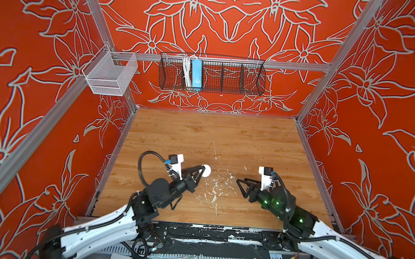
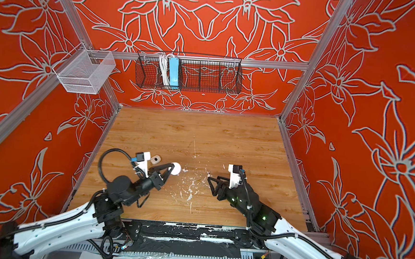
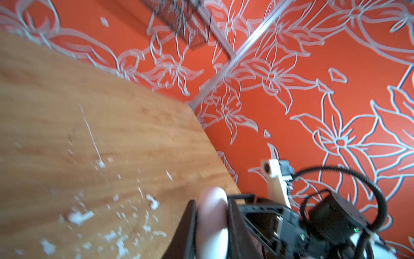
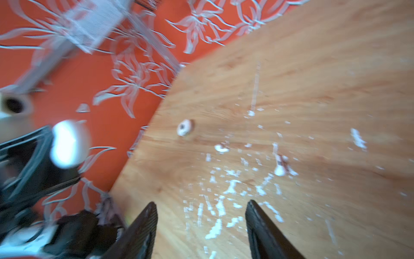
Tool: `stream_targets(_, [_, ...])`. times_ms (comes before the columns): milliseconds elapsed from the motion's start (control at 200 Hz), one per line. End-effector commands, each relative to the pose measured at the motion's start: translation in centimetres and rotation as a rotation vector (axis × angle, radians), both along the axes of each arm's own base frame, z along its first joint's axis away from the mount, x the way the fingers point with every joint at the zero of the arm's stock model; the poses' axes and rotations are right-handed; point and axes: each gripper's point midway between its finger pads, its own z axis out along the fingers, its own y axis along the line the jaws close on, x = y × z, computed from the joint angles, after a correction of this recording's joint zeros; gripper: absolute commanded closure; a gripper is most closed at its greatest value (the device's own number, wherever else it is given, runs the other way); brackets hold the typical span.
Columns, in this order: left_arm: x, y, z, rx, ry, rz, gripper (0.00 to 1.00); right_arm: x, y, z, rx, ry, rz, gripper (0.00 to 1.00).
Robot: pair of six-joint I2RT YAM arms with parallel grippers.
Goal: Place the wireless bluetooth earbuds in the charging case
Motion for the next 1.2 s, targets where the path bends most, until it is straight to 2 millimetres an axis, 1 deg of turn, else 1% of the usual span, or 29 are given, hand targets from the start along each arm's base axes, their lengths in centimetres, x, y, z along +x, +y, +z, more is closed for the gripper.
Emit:
stream_targets(0, [-0.8,0.4,-1.5,0.181,-0.048,-0.05,0.89,-2.8,1.8,6.5,0.148,-0.219,0.199,0.31])
stream_targets(95, [-0.9,0.2,0.6,0.18,-0.124,-0.076,0.9,-4.1,3.6,8.9,0.204,-0.275,0.322,0.32])
stream_targets(185, [-1.0,-0.6,2.5,0.174,-0.198,-0.116,0.93,-5.0,6.1,10.3,0.252,-0.302,0.46,0.37])
stream_targets(210, [-1.0,-0.8,3.0,0.172,-0.22,-0.126,0.93,-5.5,6.7,11.1,0.277,-0.325,0.505,0.39])
stream_targets(245, [-1.0,-1.0,3.7,0.169,-0.247,-0.133,0.93,-5.8,7.5,11.7,0.301,-0.342,0.552,0.41])
stream_targets(415, [-1.7,-1.8,7.2,0.151,-0.353,-0.189,0.94,-5.7,10.3,14.2,0.399,-0.379,0.673,0.42])
stream_targets(465, [-1.9,-1.9,8.2,0.148,-0.374,-0.201,0.95,-5.7,10.7,14.9,0.429,-0.394,0.695,0.43])
stream_targets(555, [-2.4,-2.1,9.6,0.142,-0.408,-0.223,0.95,-5.6,11.4,15.7,0.463,-0.404,0.722,0.45])
stream_targets(616, [-2.7,-2.2,10.4,0.134,-0.427,-0.238,0.95,-5.5,11.6,16.0,0.477,-0.414,0.731,0.49])
stream_targets(766, [-3.7,-2.5,11.7,0.097,-0.47,-0.278,0.96,-5.9,11.3,17.1,0.525,-0.474,0.742,0.52])
stream_targets(811, [-3.9,-2.5,12.0,0.092,-0.477,-0.289,0.96,-6.1,11.2,17.4,0.535,-0.491,0.749,0.53])
stream_targets(966, [-4.5,-2.3,12.4,0.07,-0.488,-0.302,0.96,-5.8,11.5,17.6,0.533,-0.498,0.742,0.56])
stream_targets(1191, [-5.4,-1.8,12.9,0.041,-0.503,-0.316,0.96,-5.3,11.6,17.8,0.525,-0.509,0.717,0.55])
